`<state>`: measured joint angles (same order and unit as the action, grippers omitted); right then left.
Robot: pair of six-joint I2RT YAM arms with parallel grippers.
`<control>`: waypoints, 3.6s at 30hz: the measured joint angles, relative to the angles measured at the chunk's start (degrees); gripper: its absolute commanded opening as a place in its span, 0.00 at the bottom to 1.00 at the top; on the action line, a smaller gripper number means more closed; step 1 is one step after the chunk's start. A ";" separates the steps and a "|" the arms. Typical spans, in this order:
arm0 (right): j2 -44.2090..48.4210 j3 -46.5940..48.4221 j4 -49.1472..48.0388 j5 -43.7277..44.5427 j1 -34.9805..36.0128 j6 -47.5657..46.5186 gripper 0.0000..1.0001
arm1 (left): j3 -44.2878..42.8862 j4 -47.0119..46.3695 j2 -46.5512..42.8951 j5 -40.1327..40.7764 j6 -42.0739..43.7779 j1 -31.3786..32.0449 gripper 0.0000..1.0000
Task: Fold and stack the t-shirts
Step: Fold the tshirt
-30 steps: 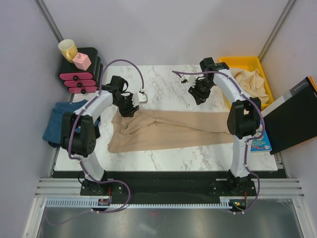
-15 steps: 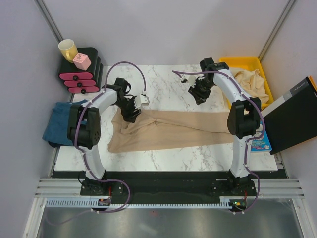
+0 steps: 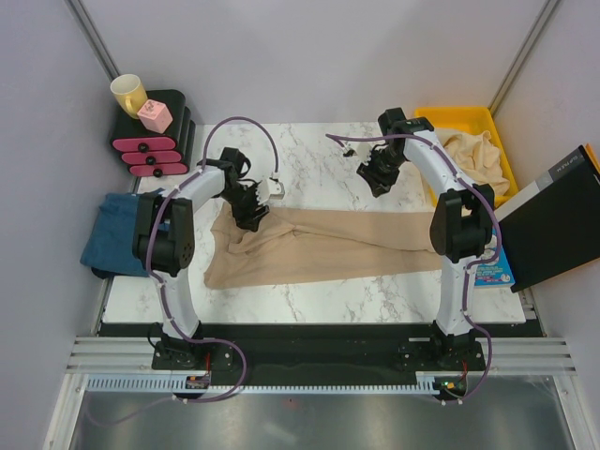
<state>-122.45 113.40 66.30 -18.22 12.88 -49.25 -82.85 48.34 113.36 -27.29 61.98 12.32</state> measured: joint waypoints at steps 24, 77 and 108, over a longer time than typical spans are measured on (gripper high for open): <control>0.00 1.18 0.00 1.16 0.00 -0.04 0.38 | -0.04 1.38 -0.17 -0.37 0.00 0.31 0.02; 0.00 1.40 -0.24 3.19 0.00 -0.92 0.38 | 1.79 3.13 -9.53 -2.62 -1.42 1.09 0.02; 0.04 1.57 -0.24 5.14 0.00 -3.17 0.38 | 2.80 21.53 -9.42 -6.91 4.15 6.43 0.29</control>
<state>-122.41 114.98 66.06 -13.08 12.88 -52.42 -80.05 69.87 103.94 -34.20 66.13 18.74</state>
